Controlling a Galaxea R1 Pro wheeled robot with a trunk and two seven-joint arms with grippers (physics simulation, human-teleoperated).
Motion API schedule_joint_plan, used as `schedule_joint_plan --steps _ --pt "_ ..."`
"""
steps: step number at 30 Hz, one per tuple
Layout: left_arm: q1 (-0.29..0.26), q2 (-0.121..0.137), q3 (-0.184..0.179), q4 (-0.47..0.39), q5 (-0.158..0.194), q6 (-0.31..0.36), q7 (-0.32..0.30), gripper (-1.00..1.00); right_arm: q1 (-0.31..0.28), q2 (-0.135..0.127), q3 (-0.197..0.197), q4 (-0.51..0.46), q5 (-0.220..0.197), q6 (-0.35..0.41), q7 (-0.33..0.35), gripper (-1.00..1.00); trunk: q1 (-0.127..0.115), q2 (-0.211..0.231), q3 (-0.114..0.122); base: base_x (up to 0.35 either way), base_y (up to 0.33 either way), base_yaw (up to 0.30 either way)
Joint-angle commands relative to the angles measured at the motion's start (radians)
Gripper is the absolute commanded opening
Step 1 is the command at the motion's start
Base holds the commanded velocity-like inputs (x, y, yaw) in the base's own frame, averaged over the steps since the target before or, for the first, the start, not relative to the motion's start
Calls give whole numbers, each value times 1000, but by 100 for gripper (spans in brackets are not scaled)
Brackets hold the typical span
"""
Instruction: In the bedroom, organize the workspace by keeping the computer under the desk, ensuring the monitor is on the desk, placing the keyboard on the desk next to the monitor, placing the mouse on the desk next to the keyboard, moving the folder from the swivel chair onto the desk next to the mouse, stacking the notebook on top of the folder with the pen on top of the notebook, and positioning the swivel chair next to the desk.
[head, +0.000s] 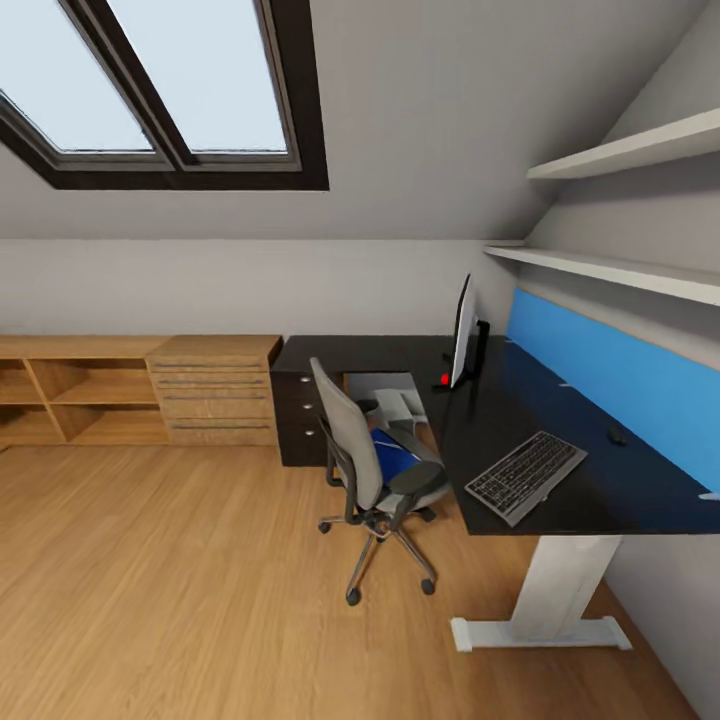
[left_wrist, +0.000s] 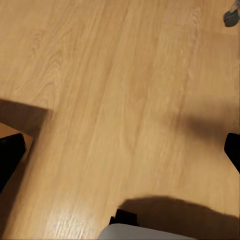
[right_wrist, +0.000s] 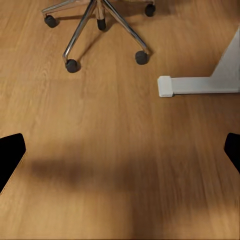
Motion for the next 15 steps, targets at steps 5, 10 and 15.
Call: schedule_joint_plan --steps 5,10,15 --pt "0 0 -3 -1 5 -1 0 100 -1 0 0 1 0 -3 0 100 1 -1 -1 318 91 14" --pt "0 -1 -3 -1 5 -1 -1 100 -1 -1 -1 1 0 -3 0 100 1 -1 -1 320 66 2" --pt "0 -1 -4 4 4 -2 -5 100 -1 -2 -1 -2 1 -3 0 100 1 -1 -1 315 9 0"
